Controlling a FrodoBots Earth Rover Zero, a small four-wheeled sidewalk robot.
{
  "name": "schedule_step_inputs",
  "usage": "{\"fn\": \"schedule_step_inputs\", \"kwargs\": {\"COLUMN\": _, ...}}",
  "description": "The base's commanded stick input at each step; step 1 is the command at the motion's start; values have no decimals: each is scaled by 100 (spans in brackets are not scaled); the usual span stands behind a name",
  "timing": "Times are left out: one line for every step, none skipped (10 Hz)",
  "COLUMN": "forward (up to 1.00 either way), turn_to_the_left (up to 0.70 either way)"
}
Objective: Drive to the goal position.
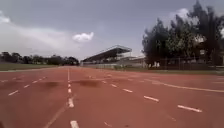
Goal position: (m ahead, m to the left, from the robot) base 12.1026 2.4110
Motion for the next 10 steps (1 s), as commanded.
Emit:
{"fn": "schedule_step_inputs", "kwargs": {"forward": 45, "turn_to_the_left": 0}}
{"fn": "schedule_step_inputs", "kwargs": {"forward": 45, "turn_to_the_left": 0}}
{"fn": "schedule_step_inputs", "kwargs": {"forward": 45, "turn_to_the_left": 0}}
{"fn": "schedule_step_inputs", "kwargs": {"forward": 45, "turn_to_the_left": 0}}
{"fn": "schedule_step_inputs", "kwargs": {"forward": 45, "turn_to_the_left": 0}}
{"fn": "schedule_step_inputs", "kwargs": {"forward": 45, "turn_to_the_left": 0}}
{"fn": "schedule_step_inputs", "kwargs": {"forward": 45, "turn_to_the_left": 0}}
{"fn": "schedule_step_inputs", "kwargs": {"forward": 45, "turn_to_the_left": 0}}
{"fn": "schedule_step_inputs", "kwargs": {"forward": 45, "turn_to_the_left": 0}}
{"fn": "schedule_step_inputs", "kwargs": {"forward": 45, "turn_to_the_left": 0}}
